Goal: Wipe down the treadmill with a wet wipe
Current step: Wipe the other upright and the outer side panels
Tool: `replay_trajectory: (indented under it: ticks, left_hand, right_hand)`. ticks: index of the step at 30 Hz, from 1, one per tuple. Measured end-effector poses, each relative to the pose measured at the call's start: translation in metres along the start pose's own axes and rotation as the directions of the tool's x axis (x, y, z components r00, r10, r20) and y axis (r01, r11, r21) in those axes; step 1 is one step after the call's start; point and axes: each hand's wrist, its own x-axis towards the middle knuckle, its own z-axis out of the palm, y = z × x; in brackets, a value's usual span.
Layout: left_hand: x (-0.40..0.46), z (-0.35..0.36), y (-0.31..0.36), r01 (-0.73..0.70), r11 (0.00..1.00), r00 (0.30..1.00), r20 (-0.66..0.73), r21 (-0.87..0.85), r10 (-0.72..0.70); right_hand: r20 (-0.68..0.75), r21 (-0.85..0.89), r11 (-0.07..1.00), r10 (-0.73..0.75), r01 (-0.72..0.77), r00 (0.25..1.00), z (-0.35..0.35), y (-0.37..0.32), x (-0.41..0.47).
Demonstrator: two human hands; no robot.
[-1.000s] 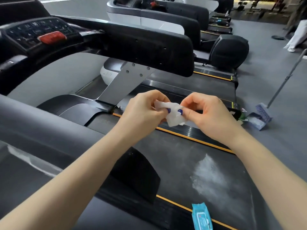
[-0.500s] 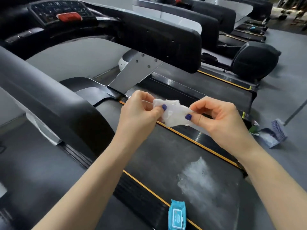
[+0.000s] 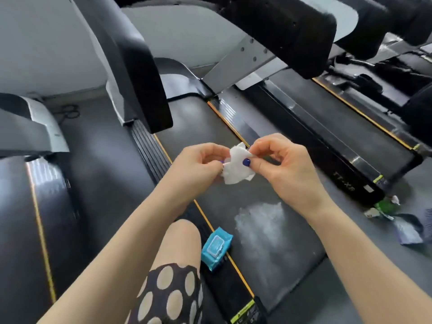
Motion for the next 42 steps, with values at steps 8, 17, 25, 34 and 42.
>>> replay_trajectory:
  ticks: [8, 17, 25, 34, 42]
  left_hand:
    - [-0.051, -0.041, -0.043, 0.003, 0.998, 0.982, 0.188, -0.057, 0.008]
    - [-0.090, -0.115, -0.175, 0.155, 0.979, 0.957, -0.226, -0.132, -0.182]
    - [-0.126, -0.157, -0.275, 0.356, 0.927, 0.881, -0.286, -0.120, -0.376]
    - [-0.180, -0.125, -0.387, 0.445, 0.870, 0.816, -0.304, -0.213, -0.492]
    - [-0.209, -0.018, -0.553, 0.601, 0.750, 0.636, -0.403, -0.276, -0.658]
  right_hand:
    - [0.169, 0.006, 1.000, 0.006, -0.007, 0.986, 0.066, -0.007, -0.005]
    - [0.402, 0.077, 0.990, 0.078, -0.118, 0.912, 0.223, 0.012, -0.025]
    - [0.438, 0.057, 0.947, 0.260, -0.315, 0.861, 0.320, 0.055, -0.083]
    - [0.493, -0.034, 0.934, 0.325, -0.355, 0.807, 0.379, 0.133, -0.162]
    - [0.548, -0.229, 0.816, 0.558, -0.530, 0.623, 0.426, 0.291, -0.277]
